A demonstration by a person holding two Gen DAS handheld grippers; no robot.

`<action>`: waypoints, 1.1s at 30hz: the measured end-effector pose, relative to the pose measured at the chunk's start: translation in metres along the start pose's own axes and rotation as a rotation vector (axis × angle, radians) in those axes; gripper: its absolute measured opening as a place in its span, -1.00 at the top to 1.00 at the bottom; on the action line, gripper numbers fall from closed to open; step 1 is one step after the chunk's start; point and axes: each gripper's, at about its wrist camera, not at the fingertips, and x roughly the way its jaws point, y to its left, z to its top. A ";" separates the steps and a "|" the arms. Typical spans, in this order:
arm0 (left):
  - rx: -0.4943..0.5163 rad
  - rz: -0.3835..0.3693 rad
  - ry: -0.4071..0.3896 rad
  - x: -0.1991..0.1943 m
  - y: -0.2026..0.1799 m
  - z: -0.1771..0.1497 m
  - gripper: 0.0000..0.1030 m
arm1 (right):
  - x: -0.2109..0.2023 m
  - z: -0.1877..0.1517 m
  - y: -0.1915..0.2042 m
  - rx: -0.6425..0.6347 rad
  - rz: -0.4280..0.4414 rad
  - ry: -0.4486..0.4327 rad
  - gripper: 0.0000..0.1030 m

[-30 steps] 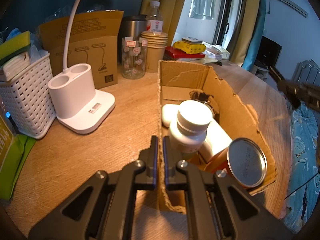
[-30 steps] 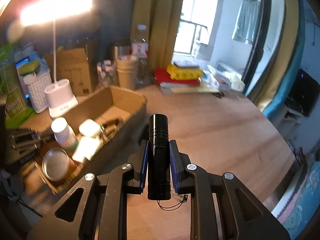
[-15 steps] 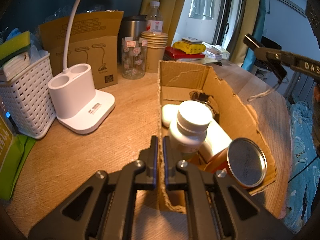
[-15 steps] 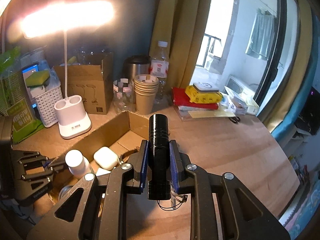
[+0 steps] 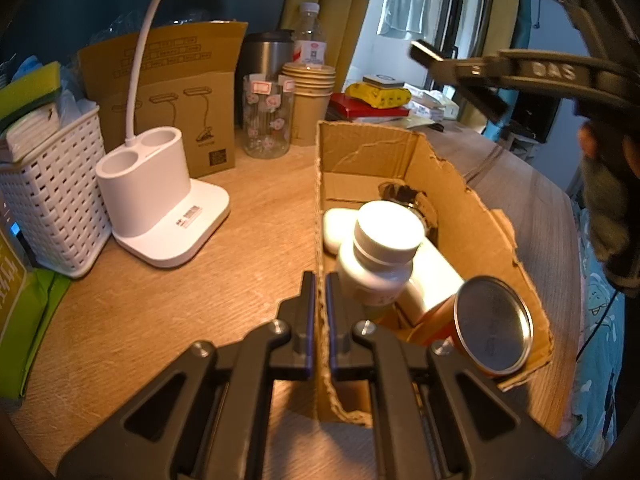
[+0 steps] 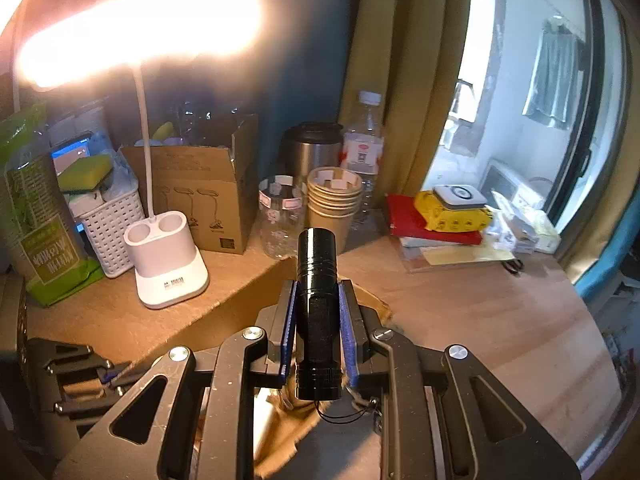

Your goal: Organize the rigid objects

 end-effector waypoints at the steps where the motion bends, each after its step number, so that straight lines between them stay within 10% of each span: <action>1: 0.000 0.000 0.000 0.000 0.000 0.000 0.91 | 0.004 0.001 -0.001 0.006 0.011 0.003 0.58; 13: -0.004 -0.005 0.002 0.001 -0.001 0.001 0.91 | 0.037 0.020 -0.015 0.066 0.102 0.004 0.58; 33: -0.005 -0.008 0.002 0.002 -0.001 0.000 0.91 | 0.121 -0.030 -0.011 -0.013 0.005 0.324 0.58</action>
